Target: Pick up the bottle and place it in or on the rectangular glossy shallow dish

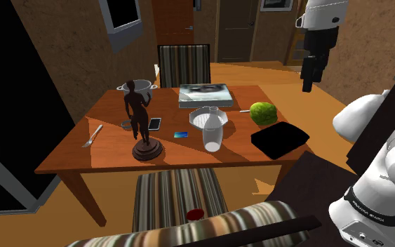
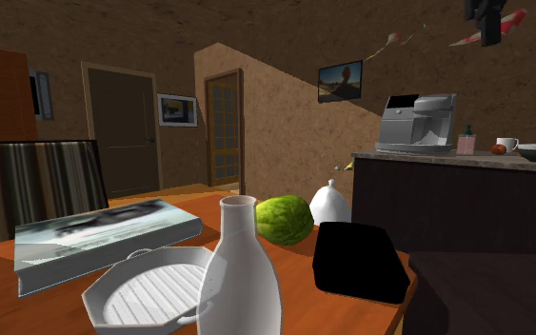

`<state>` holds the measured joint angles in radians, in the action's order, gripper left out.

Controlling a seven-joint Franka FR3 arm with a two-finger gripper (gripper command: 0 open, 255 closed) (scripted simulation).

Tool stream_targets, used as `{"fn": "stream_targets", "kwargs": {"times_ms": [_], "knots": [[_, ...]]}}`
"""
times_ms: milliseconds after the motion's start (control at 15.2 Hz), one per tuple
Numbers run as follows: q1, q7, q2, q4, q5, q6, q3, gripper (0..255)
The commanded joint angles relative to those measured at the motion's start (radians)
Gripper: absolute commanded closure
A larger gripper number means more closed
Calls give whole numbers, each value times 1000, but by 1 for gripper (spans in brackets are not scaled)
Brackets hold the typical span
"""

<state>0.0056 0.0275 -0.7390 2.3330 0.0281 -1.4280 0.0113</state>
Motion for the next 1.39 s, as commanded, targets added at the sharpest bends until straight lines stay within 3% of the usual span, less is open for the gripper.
{"fn": "stream_targets", "kwargs": {"times_ms": [0,660,1320], "knots": [[0,0,0,0,0,0,0,0],[2,-73,328,-79,-25,-274,36,0],[4,-141,692,-294,-19,-448,60,0]]}}
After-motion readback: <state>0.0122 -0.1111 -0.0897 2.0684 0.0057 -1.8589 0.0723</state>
